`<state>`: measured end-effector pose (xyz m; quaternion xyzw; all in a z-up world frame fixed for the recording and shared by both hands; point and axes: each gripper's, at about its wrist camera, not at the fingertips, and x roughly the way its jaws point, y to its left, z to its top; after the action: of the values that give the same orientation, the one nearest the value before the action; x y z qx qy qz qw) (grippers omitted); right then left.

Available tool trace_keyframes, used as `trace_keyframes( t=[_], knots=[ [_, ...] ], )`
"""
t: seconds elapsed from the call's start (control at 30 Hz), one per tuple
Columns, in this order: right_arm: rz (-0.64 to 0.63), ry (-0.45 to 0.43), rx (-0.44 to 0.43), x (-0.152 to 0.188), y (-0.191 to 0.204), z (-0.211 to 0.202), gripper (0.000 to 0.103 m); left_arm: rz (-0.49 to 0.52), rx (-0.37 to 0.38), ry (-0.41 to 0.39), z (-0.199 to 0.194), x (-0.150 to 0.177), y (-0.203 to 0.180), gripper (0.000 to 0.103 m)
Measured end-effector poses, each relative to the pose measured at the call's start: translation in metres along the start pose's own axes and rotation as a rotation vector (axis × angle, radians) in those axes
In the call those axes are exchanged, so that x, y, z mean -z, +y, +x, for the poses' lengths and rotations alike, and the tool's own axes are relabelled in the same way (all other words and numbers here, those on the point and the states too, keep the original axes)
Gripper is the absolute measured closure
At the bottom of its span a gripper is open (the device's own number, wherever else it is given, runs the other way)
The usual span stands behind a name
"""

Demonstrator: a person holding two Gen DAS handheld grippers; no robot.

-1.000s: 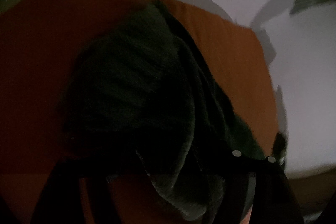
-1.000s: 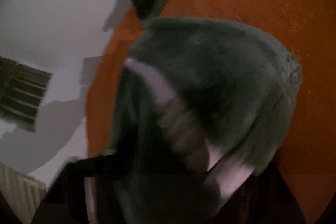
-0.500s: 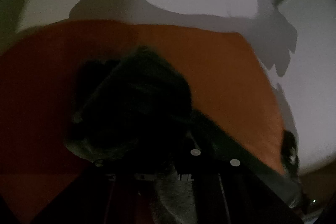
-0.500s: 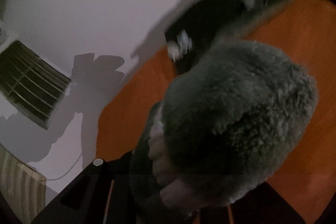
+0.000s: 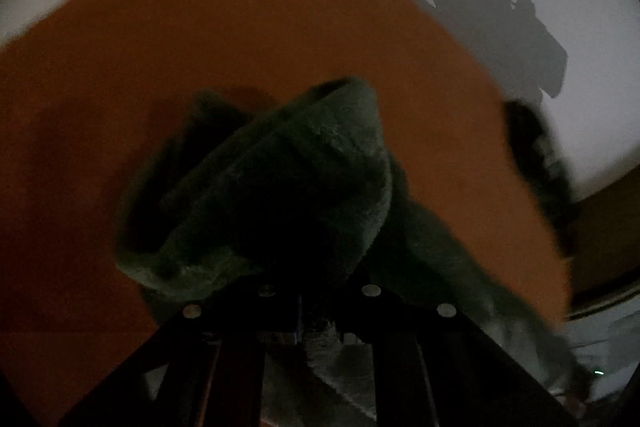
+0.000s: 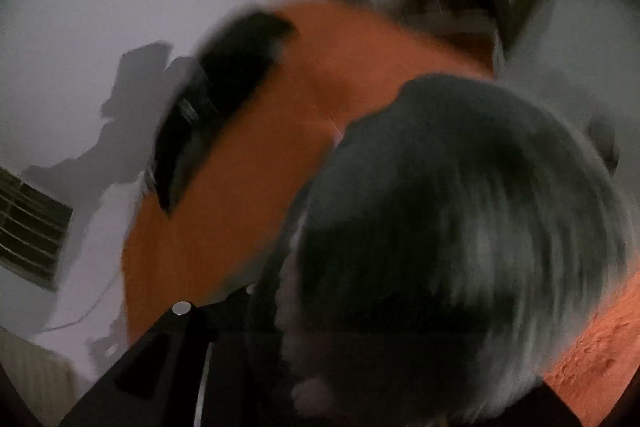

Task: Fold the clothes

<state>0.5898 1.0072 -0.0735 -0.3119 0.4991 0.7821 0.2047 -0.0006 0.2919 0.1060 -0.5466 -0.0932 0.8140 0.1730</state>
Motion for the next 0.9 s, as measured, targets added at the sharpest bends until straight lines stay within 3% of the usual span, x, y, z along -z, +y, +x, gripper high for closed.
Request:
trace_keyframes(
  t=[0.07, 0.1, 0.17, 0.2, 0.33, 0.43, 0.5, 0.63, 0.73, 0.8, 0.87, 0.9],
  knots=[
    [0.022, 0.038, -0.017, 0.013, -0.026, 0.009, 0.074, -0.07, -0.021, 0.023, -0.011, -0.003, 0.01, 0.085],
    [0.022, 0.014, -0.017, 0.023, -0.031, 0.004, 0.07, -0.112, -0.015, 0.021, -0.021, -0.005, 0.015, 0.085],
    [0.02, -0.033, -0.014, 0.045, -0.039, -0.006, 0.051, -0.164, -0.007, -0.011, -0.055, -0.012, 0.02, 0.079],
    [-0.005, -0.07, 0.027, 0.054, -0.037, -0.012, 0.049, -0.178, -0.015, -0.031, -0.074, -0.017, 0.021, 0.076],
    [-0.126, -0.282, 0.227, 0.134, -0.015, -0.064, 0.049, -0.002, -0.261, -0.061, -0.111, -0.043, 0.002, 0.049],
    [-0.113, -0.367, 0.268, 0.179, 0.018, -0.072, 0.049, 0.169, -0.395, -0.053, -0.103, -0.054, -0.018, 0.045],
    [-0.097, -0.4, 0.292, 0.207, 0.045, -0.072, 0.049, 0.189, -0.356, -0.019, -0.097, -0.038, -0.016, 0.042],
    [-0.316, -0.265, 0.27, 0.246, 0.106, -0.054, 0.049, 0.206, -0.284, 0.056, -0.074, -0.015, 0.011, 0.042],
    [-0.449, -0.122, 0.192, 0.264, 0.142, -0.026, 0.049, 0.223, -0.152, 0.08, -0.056, -0.014, 0.028, 0.042],
    [-0.521, -0.028, 0.127, 0.272, 0.165, 0.0, 0.049, 0.321, -0.06, 0.045, -0.051, -0.009, 0.03, 0.041],
    [-0.571, 0.021, 0.103, 0.279, 0.18, 0.025, 0.049, 0.423, 0.034, 0.007, -0.047, -0.003, 0.031, 0.032],
    [-0.588, 0.009, 0.124, 0.281, 0.185, 0.037, 0.049, 0.509, -0.002, -0.076, -0.038, 0.009, 0.034, 0.029]
  ],
)
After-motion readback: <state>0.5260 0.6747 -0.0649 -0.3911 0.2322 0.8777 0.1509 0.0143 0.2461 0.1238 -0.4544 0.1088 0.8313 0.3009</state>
